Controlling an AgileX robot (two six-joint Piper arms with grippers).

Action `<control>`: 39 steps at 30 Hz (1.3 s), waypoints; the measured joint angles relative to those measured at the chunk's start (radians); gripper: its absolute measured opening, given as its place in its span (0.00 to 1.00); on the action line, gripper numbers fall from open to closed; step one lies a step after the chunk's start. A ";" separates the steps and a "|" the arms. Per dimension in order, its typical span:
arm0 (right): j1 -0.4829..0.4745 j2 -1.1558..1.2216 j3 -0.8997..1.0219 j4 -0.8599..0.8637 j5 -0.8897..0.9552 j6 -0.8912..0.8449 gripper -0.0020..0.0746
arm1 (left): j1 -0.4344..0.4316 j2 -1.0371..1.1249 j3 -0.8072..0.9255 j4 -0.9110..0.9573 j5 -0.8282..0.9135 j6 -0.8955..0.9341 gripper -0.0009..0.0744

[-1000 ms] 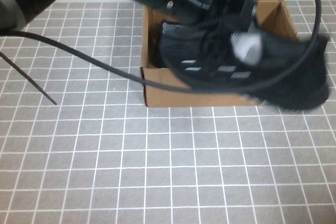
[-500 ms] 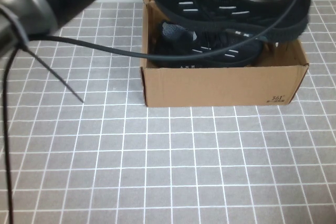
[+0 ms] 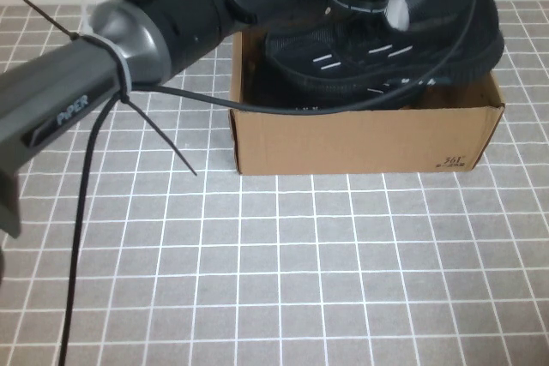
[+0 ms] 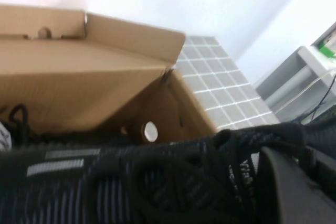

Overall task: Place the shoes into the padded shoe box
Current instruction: Place the shoe in the shoe box

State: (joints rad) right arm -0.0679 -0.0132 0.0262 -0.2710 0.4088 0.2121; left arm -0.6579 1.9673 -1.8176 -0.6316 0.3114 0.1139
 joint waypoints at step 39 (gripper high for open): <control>0.000 0.000 0.000 0.000 0.000 0.000 0.02 | 0.000 0.066 0.000 0.006 0.020 -0.087 0.02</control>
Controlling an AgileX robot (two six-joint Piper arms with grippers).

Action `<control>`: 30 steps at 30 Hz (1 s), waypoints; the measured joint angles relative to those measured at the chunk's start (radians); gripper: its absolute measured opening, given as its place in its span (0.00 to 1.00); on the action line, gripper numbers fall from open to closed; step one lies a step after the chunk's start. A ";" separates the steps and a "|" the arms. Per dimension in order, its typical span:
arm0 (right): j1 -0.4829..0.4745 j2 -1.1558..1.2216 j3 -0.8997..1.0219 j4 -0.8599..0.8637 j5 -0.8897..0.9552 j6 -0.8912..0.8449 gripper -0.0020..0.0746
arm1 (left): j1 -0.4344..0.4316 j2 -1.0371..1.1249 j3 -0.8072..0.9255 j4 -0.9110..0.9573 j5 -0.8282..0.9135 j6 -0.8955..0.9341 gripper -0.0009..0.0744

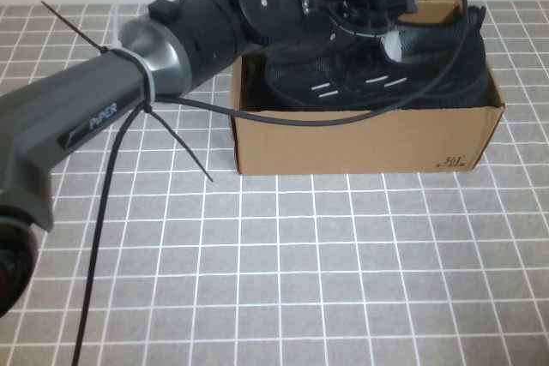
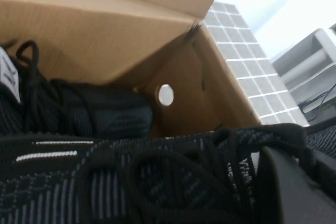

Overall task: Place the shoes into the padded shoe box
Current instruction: Place the shoe in the shoe box

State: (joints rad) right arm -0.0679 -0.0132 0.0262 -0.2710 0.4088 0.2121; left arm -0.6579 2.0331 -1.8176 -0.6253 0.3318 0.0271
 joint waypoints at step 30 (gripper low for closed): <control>0.000 0.000 0.000 0.000 0.000 0.000 0.02 | -0.004 0.033 -0.041 -0.010 -0.002 0.051 0.54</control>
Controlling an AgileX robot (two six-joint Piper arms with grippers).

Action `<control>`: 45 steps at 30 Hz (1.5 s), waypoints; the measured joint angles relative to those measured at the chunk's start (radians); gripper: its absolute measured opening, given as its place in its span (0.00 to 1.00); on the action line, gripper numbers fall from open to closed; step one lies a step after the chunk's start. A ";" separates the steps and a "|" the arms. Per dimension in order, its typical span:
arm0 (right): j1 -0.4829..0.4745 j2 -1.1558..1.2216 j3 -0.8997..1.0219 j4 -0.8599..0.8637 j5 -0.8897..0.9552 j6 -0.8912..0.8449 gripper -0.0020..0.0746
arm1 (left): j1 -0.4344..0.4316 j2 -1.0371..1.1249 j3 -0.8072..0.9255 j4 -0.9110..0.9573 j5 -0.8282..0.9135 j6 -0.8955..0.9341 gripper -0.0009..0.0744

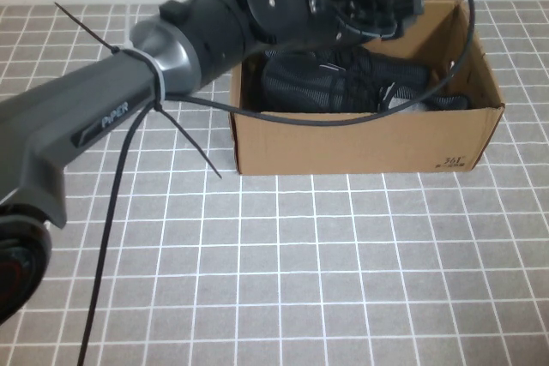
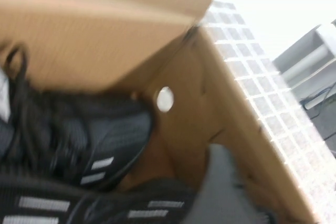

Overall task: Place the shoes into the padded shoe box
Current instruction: Place the shoe in the shoe box, then adjust the shoe

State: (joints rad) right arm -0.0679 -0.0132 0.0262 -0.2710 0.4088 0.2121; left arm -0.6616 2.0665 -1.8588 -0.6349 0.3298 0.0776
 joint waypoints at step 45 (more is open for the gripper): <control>0.000 0.000 0.000 0.000 0.000 0.000 0.02 | 0.189 -0.240 -0.022 0.288 0.488 0.120 0.01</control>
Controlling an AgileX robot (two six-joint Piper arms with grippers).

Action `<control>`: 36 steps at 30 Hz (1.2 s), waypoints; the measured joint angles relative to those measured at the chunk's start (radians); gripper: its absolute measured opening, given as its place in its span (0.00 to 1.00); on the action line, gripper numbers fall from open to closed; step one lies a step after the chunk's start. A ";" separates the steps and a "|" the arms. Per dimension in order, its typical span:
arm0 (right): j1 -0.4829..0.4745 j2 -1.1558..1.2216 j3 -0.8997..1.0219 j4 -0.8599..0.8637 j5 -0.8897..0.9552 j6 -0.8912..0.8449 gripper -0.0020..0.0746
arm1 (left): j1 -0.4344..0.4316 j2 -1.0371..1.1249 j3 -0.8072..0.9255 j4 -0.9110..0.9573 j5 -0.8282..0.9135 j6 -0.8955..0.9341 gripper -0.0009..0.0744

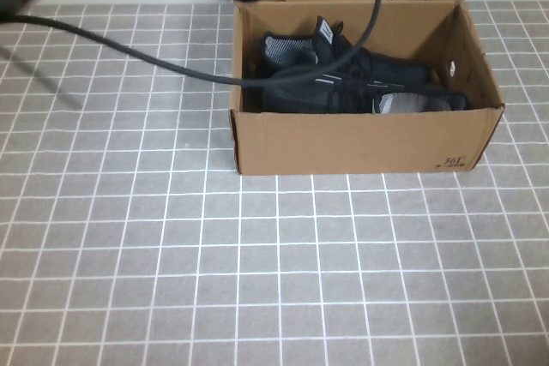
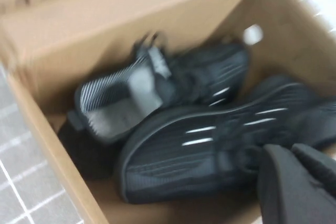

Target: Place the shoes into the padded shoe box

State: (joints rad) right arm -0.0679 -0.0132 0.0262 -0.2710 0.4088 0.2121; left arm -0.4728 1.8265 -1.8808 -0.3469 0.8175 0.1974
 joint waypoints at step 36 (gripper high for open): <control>0.000 0.000 0.000 0.000 0.000 0.000 0.02 | -0.006 -1.320 0.803 0.033 -0.003 0.061 0.01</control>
State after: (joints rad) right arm -0.0679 -0.0132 0.0262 -0.2710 0.4088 0.2121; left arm -0.4785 0.5069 -1.0776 -0.3140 0.8143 0.2586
